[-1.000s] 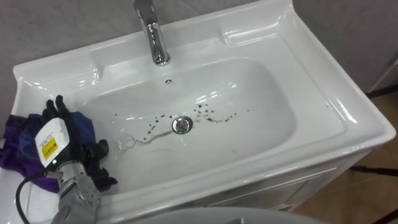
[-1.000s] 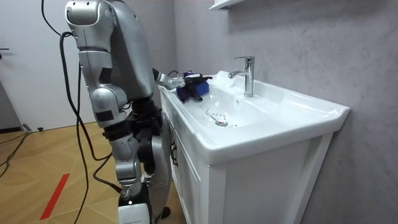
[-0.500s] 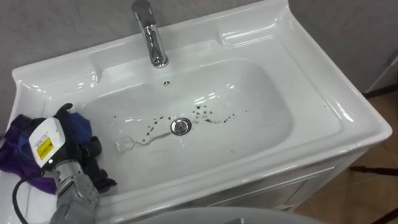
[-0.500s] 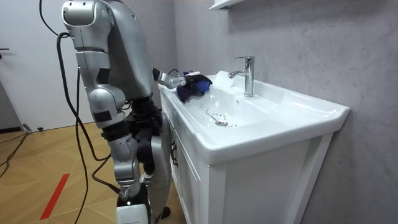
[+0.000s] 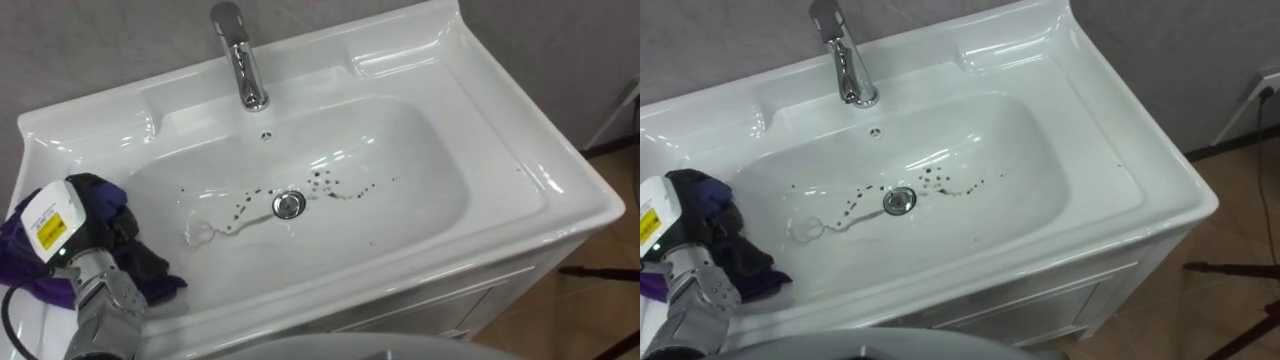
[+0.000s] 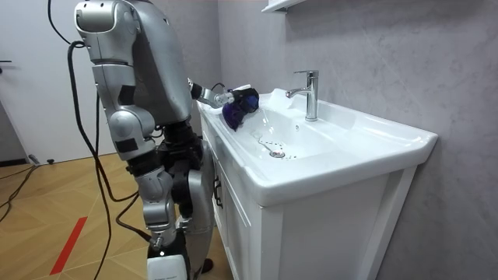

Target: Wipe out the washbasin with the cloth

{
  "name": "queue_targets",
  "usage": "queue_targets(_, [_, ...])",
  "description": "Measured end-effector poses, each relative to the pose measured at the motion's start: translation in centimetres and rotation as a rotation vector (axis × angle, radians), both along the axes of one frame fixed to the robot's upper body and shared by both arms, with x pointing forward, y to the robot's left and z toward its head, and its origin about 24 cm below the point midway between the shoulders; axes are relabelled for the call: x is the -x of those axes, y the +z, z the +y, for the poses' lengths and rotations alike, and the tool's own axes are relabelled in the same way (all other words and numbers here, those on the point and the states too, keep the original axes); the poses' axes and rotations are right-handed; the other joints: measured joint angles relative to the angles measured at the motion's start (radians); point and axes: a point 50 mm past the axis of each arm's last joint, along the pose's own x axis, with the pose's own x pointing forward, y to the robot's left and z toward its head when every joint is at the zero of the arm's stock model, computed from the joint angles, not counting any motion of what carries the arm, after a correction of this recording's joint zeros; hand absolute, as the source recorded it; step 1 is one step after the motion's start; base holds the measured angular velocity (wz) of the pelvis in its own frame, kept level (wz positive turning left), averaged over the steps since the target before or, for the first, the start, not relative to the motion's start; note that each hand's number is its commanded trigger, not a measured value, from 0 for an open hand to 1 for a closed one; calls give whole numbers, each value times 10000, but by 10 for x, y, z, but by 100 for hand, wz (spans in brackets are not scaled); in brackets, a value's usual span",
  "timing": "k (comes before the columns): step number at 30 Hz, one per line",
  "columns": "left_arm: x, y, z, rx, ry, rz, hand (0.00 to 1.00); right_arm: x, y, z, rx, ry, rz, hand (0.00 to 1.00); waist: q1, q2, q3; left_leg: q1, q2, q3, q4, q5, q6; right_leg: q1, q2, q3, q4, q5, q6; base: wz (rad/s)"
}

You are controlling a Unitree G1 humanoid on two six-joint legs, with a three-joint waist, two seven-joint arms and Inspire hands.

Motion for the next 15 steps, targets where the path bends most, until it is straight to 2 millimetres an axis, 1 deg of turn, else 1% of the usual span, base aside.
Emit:
queue_targets(10, [-1, 1, 2, -85, -16, -14, 100, -1, 0, 0, -18, 6, -80, 0, -6, -3, -1, 7, 0, 60, -57, 15, 4, 5, -7, 0, 5, -1, 0, 0])
queue_targets(15, [-1, -1, -2, 65, 33, -33, 100, -2, 0, 0, 10, 89, -141, 0, -6, -10, -1, 5, -4, 48, -47, 18, 7, 3, -16, -26, -6, -1, 0, 0])
